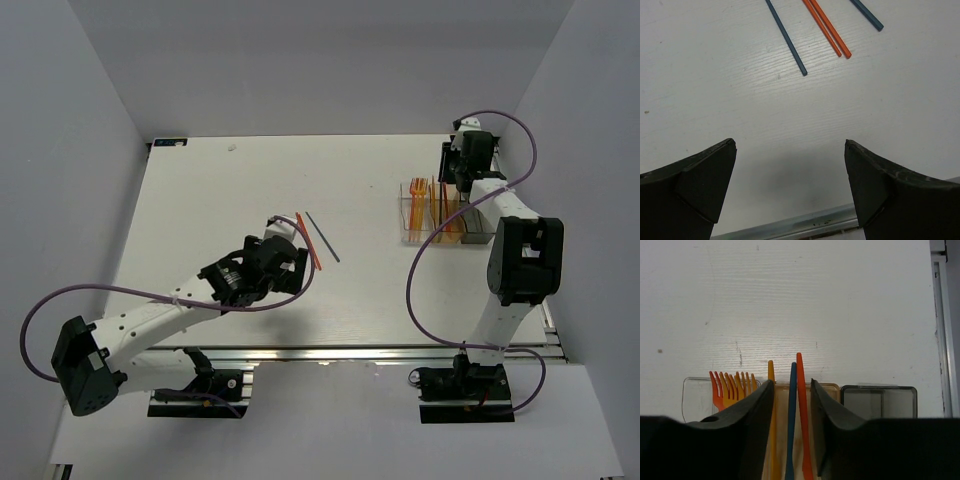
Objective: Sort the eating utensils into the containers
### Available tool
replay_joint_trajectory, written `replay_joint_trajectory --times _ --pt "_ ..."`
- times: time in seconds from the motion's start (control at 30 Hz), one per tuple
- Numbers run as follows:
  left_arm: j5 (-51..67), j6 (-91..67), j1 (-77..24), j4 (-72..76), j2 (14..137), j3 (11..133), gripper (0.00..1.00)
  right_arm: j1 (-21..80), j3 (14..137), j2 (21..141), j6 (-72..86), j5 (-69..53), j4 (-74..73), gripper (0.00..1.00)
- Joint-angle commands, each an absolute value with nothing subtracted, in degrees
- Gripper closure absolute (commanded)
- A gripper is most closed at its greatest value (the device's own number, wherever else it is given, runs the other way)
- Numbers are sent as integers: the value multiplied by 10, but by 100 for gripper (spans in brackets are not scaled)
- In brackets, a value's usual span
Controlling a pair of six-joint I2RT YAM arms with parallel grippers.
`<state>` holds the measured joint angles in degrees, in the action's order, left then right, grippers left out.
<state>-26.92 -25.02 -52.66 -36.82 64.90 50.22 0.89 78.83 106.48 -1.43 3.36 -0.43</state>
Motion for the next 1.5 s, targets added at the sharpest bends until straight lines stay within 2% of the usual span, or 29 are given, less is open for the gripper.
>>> replay_joint_trajectory --times 0.0,0.13,0.2,0.23,0.27,0.4,0.53,0.6,0.67,0.7,0.73,0.83,0.97,1.3,1.47 --pt "-290 -278 -527 -360 654 521 2 6 804 1056 -4 42 -23 56" --pt "-333 -314 -526 -376 653 532 2 6 821 1044 23 47 -50 54" --pt "-368 -331 -519 -398 651 543 2 6 828 1028 40 21 -68 47" --pt "-403 -341 -512 -405 652 546 2 8 831 1013 51 12 -76 36" --pt "-418 -358 -502 -414 653 550 2 15 834 1005 65 9 -85 11" --pt "-375 -363 -349 -422 656 561 2 125 811 968 66 32 -95 11" --pt "-390 -331 -304 -425 643 577 2 224 806 1001 57 26 -100 11" --pt "-426 -303 -303 -432 639 581 2 272 814 1022 58 49 -108 14" --pt "-449 -287 -303 -429 622 565 2 300 815 1045 58 54 -98 22" --pt "-451 -284 -303 -415 614 553 2 320 820 1054 60 51 -103 27" --pt "-451 -280 -302 -405 602 540 2 329 828 1073 66 53 -113 37" --pt "-432 -273 -302 -376 574 497 2 361 844 1097 83 63 -156 48" --pt "-430 -270 -302 -381 591 500 2 406 850 1125 87 68 -187 51" --pt "-392 -260 -301 -375 601 496 2 426 859 1188 95 71 -209 55" --pt "-381 -259 -302 -374 601 496 2 430 884 1226 90 98 -236 63"
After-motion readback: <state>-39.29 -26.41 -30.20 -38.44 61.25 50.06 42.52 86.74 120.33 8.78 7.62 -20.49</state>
